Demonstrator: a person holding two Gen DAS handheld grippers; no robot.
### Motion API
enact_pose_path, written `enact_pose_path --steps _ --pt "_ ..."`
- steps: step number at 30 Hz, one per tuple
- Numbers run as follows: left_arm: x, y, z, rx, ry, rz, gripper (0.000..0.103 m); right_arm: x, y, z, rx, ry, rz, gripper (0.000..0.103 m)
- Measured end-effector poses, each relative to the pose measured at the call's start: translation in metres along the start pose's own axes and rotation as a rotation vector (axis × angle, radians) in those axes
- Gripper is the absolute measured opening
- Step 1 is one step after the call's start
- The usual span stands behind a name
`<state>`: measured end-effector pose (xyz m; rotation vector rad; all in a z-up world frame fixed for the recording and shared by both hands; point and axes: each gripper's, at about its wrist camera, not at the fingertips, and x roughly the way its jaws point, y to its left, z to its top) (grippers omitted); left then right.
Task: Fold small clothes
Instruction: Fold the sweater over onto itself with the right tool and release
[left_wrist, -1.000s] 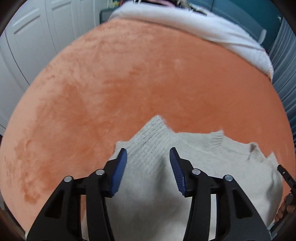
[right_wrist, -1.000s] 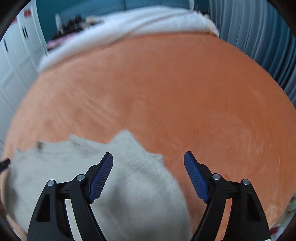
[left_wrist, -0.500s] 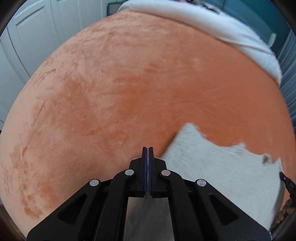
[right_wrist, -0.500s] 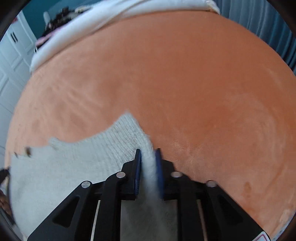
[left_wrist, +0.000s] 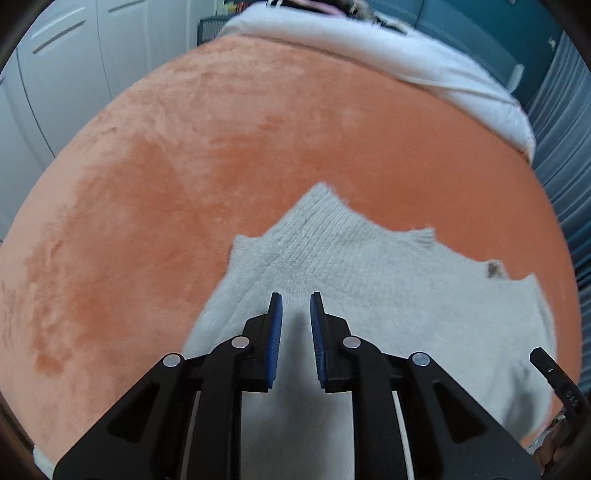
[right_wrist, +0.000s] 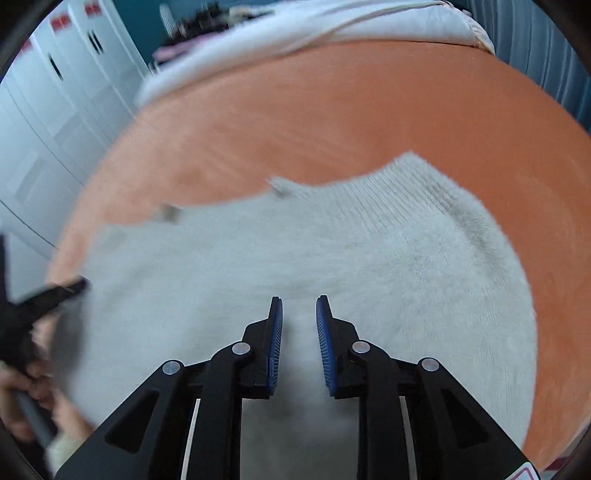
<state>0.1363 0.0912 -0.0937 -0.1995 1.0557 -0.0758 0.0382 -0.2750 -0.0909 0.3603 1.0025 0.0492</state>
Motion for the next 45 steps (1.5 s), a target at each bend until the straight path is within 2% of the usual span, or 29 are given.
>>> enact_pose_path --steps 2,3,4,6,8,10,12,13,15,17,18,19,21,24,26,28,30,33,36,38,39,40,41,42,43,45 --pt "-0.025 0.011 -0.013 -0.014 -0.042 0.013 0.038 -0.02 0.013 -0.014 -0.036 -0.012 0.023 0.021" --pt "-0.031 0.021 -0.021 -0.047 -0.05 0.025 0.059 -0.02 0.024 -0.022 -0.044 -0.01 0.04 0.021" --pt "-0.036 0.034 -0.032 -0.104 -0.049 0.032 0.068 -0.017 0.031 -0.028 -0.042 0.003 0.065 0.021" --pt "-0.034 0.054 -0.053 -0.209 -0.027 0.001 0.071 0.008 0.054 -0.039 -0.047 0.051 0.098 0.021" --pt "-0.023 0.068 -0.07 -0.296 0.035 0.002 0.071 0.038 0.069 -0.053 -0.083 0.111 0.072 0.021" --pt "-0.014 0.077 -0.089 -0.365 0.059 -0.062 0.073 0.065 0.077 -0.074 -0.111 0.166 0.025 0.02" --pt "-0.013 0.077 -0.095 -0.365 0.024 -0.071 0.075 0.074 0.081 -0.083 -0.142 0.122 0.011 0.017" --pt "-0.011 0.073 -0.094 -0.352 0.022 -0.068 0.081 0.071 0.083 -0.085 -0.15 0.124 0.002 0.017" --pt "-0.007 0.065 -0.089 -0.338 0.027 -0.052 0.083 0.07 0.084 -0.082 -0.129 0.149 0.001 0.017" --pt "-0.001 0.062 -0.084 -0.334 0.026 -0.072 0.078 0.071 0.082 -0.079 -0.116 0.16 0.016 0.017" --pt "0.002 0.06 -0.08 -0.334 0.035 -0.127 0.045 0.071 0.08 -0.078 -0.106 0.162 0.026 0.017" --pt "0.005 0.06 -0.074 -0.352 0.074 -0.178 0.031 0.072 0.079 -0.077 -0.098 0.161 0.038 0.017" --pt "-0.008 0.062 -0.064 -0.386 0.057 -0.218 0.023 0.067 0.073 -0.077 -0.065 0.156 0.062 0.017" --pt "-0.057 0.03 -0.04 -0.305 -0.034 -0.294 0.02 0.059 0.063 -0.078 -0.005 0.135 0.11 0.017" --pt "-0.096 -0.015 -0.025 -0.176 -0.103 -0.334 0.02 0.04 0.054 -0.079 0.042 0.093 0.141 0.017" --pt "-0.131 -0.07 -0.017 -0.029 -0.168 -0.371 0.02 0.008 0.042 -0.082 0.058 0.004 0.154 0.02" --pt "-0.151 -0.128 -0.016 0.104 -0.202 -0.416 0.02 -0.023 0.025 -0.087 0.067 -0.057 0.153 0.021" --pt "-0.139 -0.205 -0.031 0.235 -0.161 -0.458 0.021 -0.052 -0.014 -0.097 0.125 -0.087 0.129 0.03" --pt "-0.086 -0.262 -0.062 0.326 -0.046 -0.419 0.026 -0.071 -0.066 -0.114 0.218 -0.093 0.067 0.033" --pt "-0.065 -0.276 -0.088 0.355 0.013 -0.363 0.026 -0.084 -0.092 -0.125 0.274 -0.093 0.037 0.033" --pt "-0.063 -0.275 -0.099 0.354 0.035 -0.368 0.03 -0.091 -0.102 -0.13 0.292 -0.101 0.036 0.033" --pt "-0.068 -0.268 -0.112 0.351 0.034 -0.384 0.045 -0.099 -0.109 -0.133 0.302 -0.111 0.03 0.036" --pt "-0.076 -0.26 -0.119 0.357 0.012 -0.379 0.052 -0.108 -0.114 -0.135 0.305 -0.123 0.02 0.038" --pt "-0.086 -0.251 -0.127 0.374 -0.022 -0.354 0.067 -0.114 -0.117 -0.136 0.306 -0.136 0.019 0.045" --pt "-0.097 -0.238 -0.135 0.399 -0.063 -0.312 0.077 -0.119 -0.117 -0.134 0.307 -0.151 0.031 0.054" --pt "-0.105 -0.219 -0.141 0.433 -0.115 -0.23 0.084 -0.12 -0.114 -0.124 0.314 -0.163 0.08 0.063"
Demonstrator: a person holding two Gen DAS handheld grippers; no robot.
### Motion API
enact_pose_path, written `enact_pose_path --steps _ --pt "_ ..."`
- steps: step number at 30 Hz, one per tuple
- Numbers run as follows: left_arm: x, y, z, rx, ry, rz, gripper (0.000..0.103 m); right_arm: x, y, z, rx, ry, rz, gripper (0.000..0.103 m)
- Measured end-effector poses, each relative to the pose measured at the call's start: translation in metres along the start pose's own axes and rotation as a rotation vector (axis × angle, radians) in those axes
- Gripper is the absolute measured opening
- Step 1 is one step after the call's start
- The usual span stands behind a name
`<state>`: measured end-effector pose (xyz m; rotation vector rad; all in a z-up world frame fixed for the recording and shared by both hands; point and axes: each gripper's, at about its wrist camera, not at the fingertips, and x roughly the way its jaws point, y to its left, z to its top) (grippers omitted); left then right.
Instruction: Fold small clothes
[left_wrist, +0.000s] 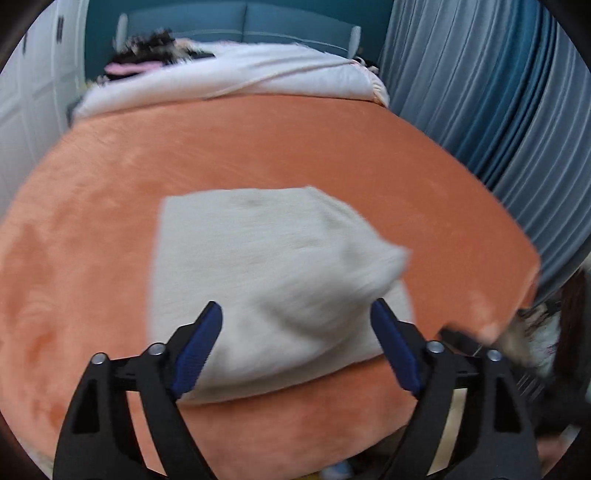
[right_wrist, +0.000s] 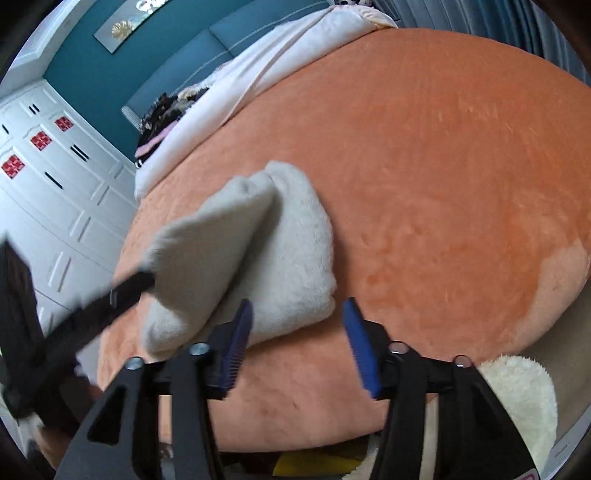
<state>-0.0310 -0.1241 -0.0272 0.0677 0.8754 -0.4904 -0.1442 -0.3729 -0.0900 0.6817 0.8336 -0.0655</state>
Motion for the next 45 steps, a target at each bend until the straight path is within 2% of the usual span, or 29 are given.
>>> enact_pose_path --steps 2,4,7,11,13,17,19,21,24,28,30,33,34,35,36,37,38,41,42,43,44,45 --pt "0.002 0.021 -0.012 0.021 0.03 0.091 0.086 0.011 0.009 0.012 0.025 0.017 0.074 0.066" --pt "0.014 0.038 -0.023 0.02 0.089 0.152 0.086 0.025 0.02 0.025 0.029 0.047 0.1 0.073" --pt "0.035 0.053 -0.038 0.024 0.137 0.191 0.086 0.044 0.044 0.034 -0.011 0.099 0.041 0.074" --pt "0.044 0.057 -0.052 0.052 0.161 0.192 0.086 0.048 0.068 0.032 -0.072 0.119 -0.025 0.075" --pt "0.051 0.055 -0.058 0.061 0.171 0.198 0.086 0.046 0.069 0.028 -0.082 0.12 -0.049 0.081" --pt "0.061 0.053 -0.061 0.064 0.183 0.213 0.084 0.054 0.075 0.033 -0.061 0.143 -0.047 0.081" --pt "0.064 0.057 -0.059 0.035 0.196 0.171 0.069 0.062 0.072 0.034 -0.053 0.166 -0.062 0.082" --pt "0.065 0.059 -0.058 0.002 0.215 0.12 0.058 0.072 0.075 0.036 -0.055 0.193 -0.078 0.081" --pt "0.062 0.06 -0.057 -0.004 0.214 0.119 0.054 0.067 0.08 0.043 -0.066 0.187 -0.077 0.078" --pt "0.057 0.065 -0.055 -0.033 0.205 0.118 0.057 0.046 0.084 0.051 -0.052 0.132 -0.033 0.081" --pt "0.059 0.067 -0.055 -0.058 0.208 0.117 0.061 0.055 0.086 0.052 -0.072 0.155 -0.041 0.083" --pt "0.063 0.065 -0.055 -0.076 0.219 0.115 0.061 0.085 0.09 0.043 -0.129 0.232 -0.108 0.083" --pt "0.063 0.064 -0.056 -0.074 0.219 0.111 0.059 0.093 0.092 0.041 -0.147 0.246 -0.115 0.077" --pt "0.065 0.064 -0.055 -0.065 0.221 0.104 0.057 0.102 0.096 0.038 -0.187 0.261 -0.117 0.066" --pt "0.066 0.064 -0.054 -0.056 0.226 0.107 0.051 0.106 0.101 0.037 -0.225 0.273 -0.132 0.035" --pt "0.064 0.065 -0.052 -0.057 0.223 0.107 0.04 0.102 0.109 0.039 -0.257 0.258 -0.131 0.032" --pt "0.06 0.067 -0.049 -0.067 0.217 0.102 0.035 0.09 0.117 0.044 -0.272 0.214 -0.091 0.028" --pt "0.035 0.075 -0.037 -0.12 0.152 0.027 0.03 0.028 0.136 0.066 -0.277 0.038 0.126 0.025" --pt "0.029 0.074 -0.034 -0.115 0.129 0.011 0.029 0.012 0.133 0.069 -0.278 -0.001 0.167 0.025" --pt "0.024 0.069 -0.032 -0.098 0.113 0.005 0.028 0.007 0.126 0.069 -0.276 -0.029 0.161 0.025" --pt "0.025 0.066 -0.031 -0.086 0.114 0.009 0.028 0.012 0.11 0.067 -0.264 -0.04 0.115 0.025" --pt "0.031 0.062 -0.033 -0.074 0.131 0.016 0.028 0.031 0.088 0.063 -0.238 -0.002 0.043 0.025"
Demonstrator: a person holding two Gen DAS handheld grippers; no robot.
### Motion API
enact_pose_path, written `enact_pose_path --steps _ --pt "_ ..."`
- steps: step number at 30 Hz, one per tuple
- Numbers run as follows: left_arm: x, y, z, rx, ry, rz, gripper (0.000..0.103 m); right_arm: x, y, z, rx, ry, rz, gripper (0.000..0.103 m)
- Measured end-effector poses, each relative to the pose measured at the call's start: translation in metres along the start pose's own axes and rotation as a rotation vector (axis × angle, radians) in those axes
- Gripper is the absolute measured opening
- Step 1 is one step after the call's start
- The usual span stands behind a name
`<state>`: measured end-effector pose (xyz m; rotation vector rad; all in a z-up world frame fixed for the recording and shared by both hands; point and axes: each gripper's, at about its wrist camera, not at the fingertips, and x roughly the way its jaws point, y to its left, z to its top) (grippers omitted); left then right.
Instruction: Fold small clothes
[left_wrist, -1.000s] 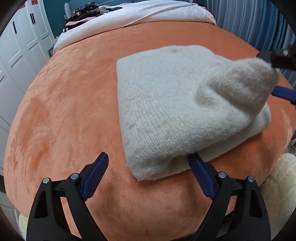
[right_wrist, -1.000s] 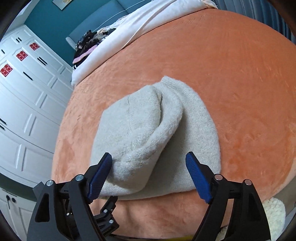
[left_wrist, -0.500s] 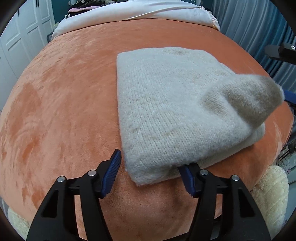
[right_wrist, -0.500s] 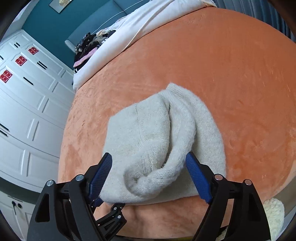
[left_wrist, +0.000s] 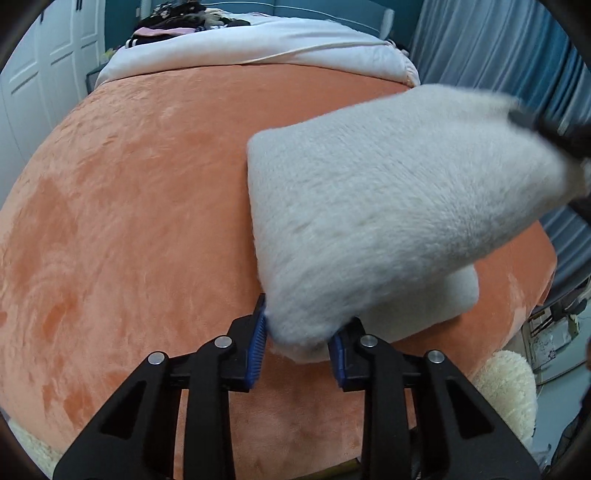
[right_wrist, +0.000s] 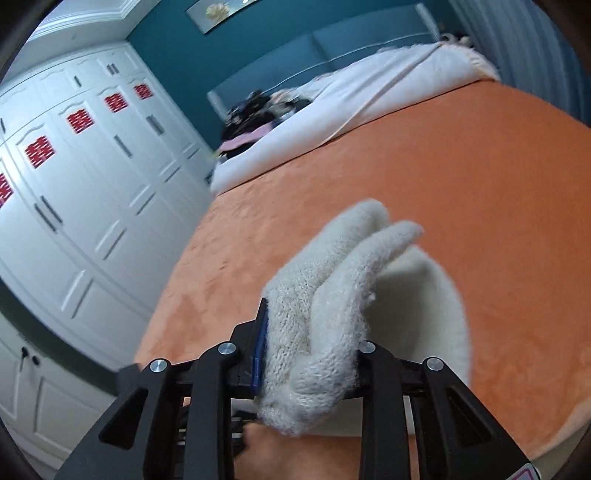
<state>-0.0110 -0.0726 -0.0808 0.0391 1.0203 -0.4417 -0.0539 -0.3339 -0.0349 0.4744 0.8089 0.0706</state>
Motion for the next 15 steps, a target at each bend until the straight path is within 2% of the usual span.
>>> enact_pose_path --steps 2,3,5,6,10,11,12,13,14,15 --pt "0.023 -0.001 -0.006 0.002 0.062 0.02 0.028 0.058 -0.06 -0.03 0.138 0.199 -0.111 0.025" --pt "0.036 -0.001 -0.012 -0.006 0.105 0.024 0.028 0.074 -0.083 -0.046 0.208 0.258 -0.111 0.025" --pt "0.042 -0.003 -0.018 -0.012 0.116 0.031 0.028 0.062 -0.096 -0.057 0.301 0.196 -0.005 0.027" --pt "0.04 -0.004 -0.019 -0.003 0.11 0.04 0.028 0.054 -0.093 -0.055 0.309 0.18 0.012 0.028" --pt "0.039 -0.004 -0.015 -0.009 0.123 0.044 0.028 0.043 -0.074 -0.041 0.256 0.144 -0.02 0.044" --pt "0.038 -0.004 -0.015 -0.011 0.123 0.048 0.028 0.044 -0.073 -0.04 0.25 0.136 -0.015 0.044" --pt "0.038 -0.004 -0.014 -0.011 0.123 0.052 0.028 0.052 -0.071 -0.039 0.228 0.16 -0.025 0.041" --pt "0.038 -0.003 -0.015 -0.011 0.121 0.053 0.028 0.058 -0.069 -0.038 0.197 0.193 -0.037 0.026" --pt "0.037 -0.004 -0.016 -0.008 0.119 0.054 0.027 0.058 -0.064 -0.037 0.155 0.201 -0.071 0.026" --pt "0.034 -0.004 -0.017 -0.007 0.115 0.055 0.027 0.045 -0.058 -0.035 0.128 0.155 -0.055 0.024"
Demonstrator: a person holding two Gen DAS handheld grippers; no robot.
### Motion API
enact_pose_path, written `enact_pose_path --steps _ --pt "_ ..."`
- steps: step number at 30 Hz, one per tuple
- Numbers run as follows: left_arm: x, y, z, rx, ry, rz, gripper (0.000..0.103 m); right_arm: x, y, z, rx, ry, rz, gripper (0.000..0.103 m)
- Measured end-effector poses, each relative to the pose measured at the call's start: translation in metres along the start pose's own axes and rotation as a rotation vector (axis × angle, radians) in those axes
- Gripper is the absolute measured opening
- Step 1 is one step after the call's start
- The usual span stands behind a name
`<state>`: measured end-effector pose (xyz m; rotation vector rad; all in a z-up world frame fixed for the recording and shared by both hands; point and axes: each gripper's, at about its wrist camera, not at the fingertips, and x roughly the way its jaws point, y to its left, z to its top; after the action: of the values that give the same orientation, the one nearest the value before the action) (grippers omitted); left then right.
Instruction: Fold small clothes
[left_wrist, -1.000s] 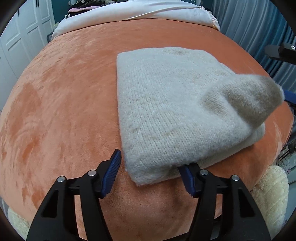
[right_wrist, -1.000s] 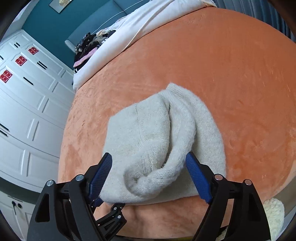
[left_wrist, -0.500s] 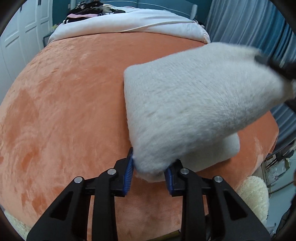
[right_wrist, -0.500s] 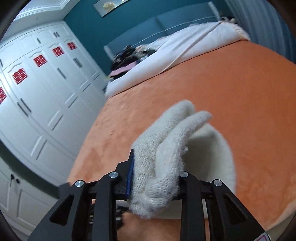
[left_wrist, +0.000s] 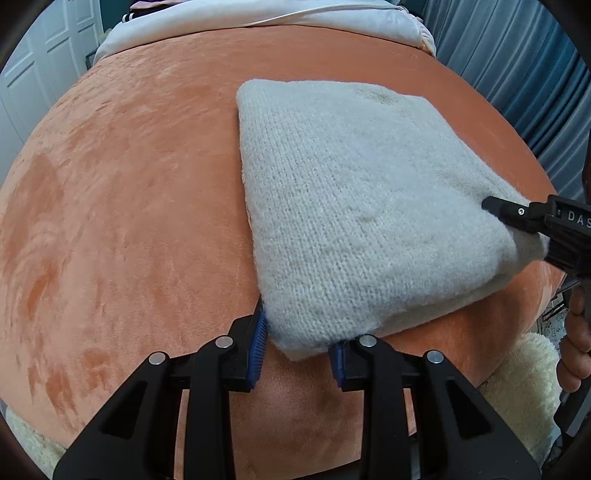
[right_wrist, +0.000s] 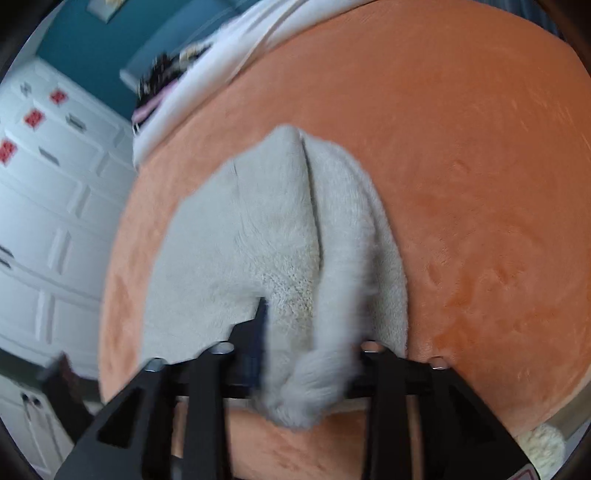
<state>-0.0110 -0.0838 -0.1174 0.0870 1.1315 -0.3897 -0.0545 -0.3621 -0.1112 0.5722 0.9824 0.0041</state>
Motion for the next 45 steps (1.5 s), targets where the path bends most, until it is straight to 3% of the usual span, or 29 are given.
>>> enact_pose_path --steps 3,4,5,7,8,10,11,14,16,17,19,22,23,24,25,26,28,29,31,34,35,36,37,38,39,40,42,44,45 --pt "-0.003 0.003 -0.003 0.001 0.001 -0.003 0.027 -0.045 0.007 0.0 0.017 -0.131 0.114 0.023" --pt "-0.003 0.004 -0.003 -0.001 0.003 -0.01 0.027 -0.047 0.003 -0.002 0.022 -0.148 0.108 0.023" --pt "-0.002 0.004 -0.004 -0.002 0.006 -0.013 0.027 -0.04 -0.003 -0.005 0.023 -0.134 0.07 0.023" --pt "0.003 0.001 -0.005 0.003 0.015 -0.004 0.027 0.003 -0.025 -0.015 0.035 -0.003 -0.052 0.026" --pt "0.005 -0.002 -0.007 0.005 0.018 -0.004 0.027 0.02 -0.04 -0.023 0.069 0.051 -0.051 0.03" --pt "0.004 -0.002 -0.009 0.009 0.013 0.002 0.027 0.001 -0.055 -0.026 0.181 0.001 0.05 0.037" --pt "0.002 0.0 -0.01 0.007 0.011 -0.004 0.027 -0.013 -0.057 -0.025 0.213 -0.029 0.058 0.038" --pt "0.001 0.007 -0.012 -0.019 0.018 -0.018 0.028 -0.059 -0.056 -0.021 0.235 -0.173 -0.045 0.046" --pt "0.003 0.008 -0.013 -0.023 0.021 -0.022 0.029 -0.075 -0.046 -0.01 0.191 -0.209 -0.029 0.049" --pt "0.004 0.008 -0.012 -0.02 0.021 -0.017 0.029 -0.074 -0.041 -0.003 0.161 -0.201 -0.021 0.051" --pt "0.006 0.006 -0.012 -0.026 0.022 -0.009 0.029 -0.059 -0.027 0.007 0.09 -0.154 -0.016 0.067" --pt "0.005 0.005 -0.012 -0.029 0.024 -0.002 0.029 0.011 -0.006 0.019 0.013 0.011 -0.07 0.07" --pt "0.004 0.005 -0.012 -0.025 0.026 0.0 0.029 0.034 -0.006 0.018 0.009 0.087 -0.09 0.068" --pt "0.003 0.004 -0.013 -0.02 0.027 0.002 0.029 0.045 -0.002 0.017 -0.002 0.113 -0.123 0.057" --pt "0.002 0.004 -0.013 -0.014 0.028 0.004 0.029 0.04 0.004 0.02 -0.02 0.078 -0.125 0.034" --pt "0.001 0.004 -0.013 -0.008 0.027 0.005 0.029 0.022 0.015 0.022 -0.034 0.014 -0.064 0.021" --pt "0.0 0.005 -0.014 -0.005 0.028 0.004 0.029 -0.023 0.02 0.031 0.004 -0.124 0.069 0.011" --pt "0.001 0.006 -0.014 -0.007 0.029 0.004 0.029 -0.039 0.019 0.032 0.006 -0.185 0.074 0.002" --pt "0.006 0.009 -0.014 -0.019 0.034 0.018 0.029 -0.049 0.003 0.033 0.028 -0.248 -0.003 0.0" --pt "0.011 0.011 -0.013 -0.041 0.045 0.012 0.029 0.018 -0.05 0.024 0.09 0.015 -0.169 0.0" --pt "0.01 0.01 -0.013 -0.032 0.044 0.016 0.03 0.019 -0.056 0.018 0.108 0.027 -0.171 0.0" --pt "0.009 0.008 -0.012 -0.017 0.039 0.024 0.03 0.011 -0.056 0.014 0.141 -0.004 -0.121 0.001" --pt "0.007 0.006 -0.013 0.003 0.035 0.035 0.03 -0.001 -0.054 0.01 0.183 -0.045 -0.046 0.011" --pt "0.008 0.006 -0.014 0.01 0.034 0.039 0.031 -0.014 -0.048 0.008 0.22 -0.09 0.022 0.014" --pt "0.009 0.006 -0.015 0.006 0.035 0.039 0.031 -0.019 -0.041 0.008 0.219 -0.104 0.054 0.033" --pt "0.01 0.007 -0.015 -0.002 0.036 0.037 0.032 -0.021 -0.029 0.009 0.195 -0.111 0.072 0.065" --pt "0.011 0.006 -0.015 -0.006 0.041 0.037 0.032 -0.012 -0.007 0.009 0.109 -0.095 0.063 0.072" --pt "0.011 0.007 -0.014 -0.001 0.044 0.04 0.032 0.019 0.008 0.01 0.029 -0.006 0.004 0.072" --pt "0.01 0.008 -0.014 -0.004 0.044 0.038 0.032 0.04 0.012 0.009 0.003 0.06 -0.035 0.067"
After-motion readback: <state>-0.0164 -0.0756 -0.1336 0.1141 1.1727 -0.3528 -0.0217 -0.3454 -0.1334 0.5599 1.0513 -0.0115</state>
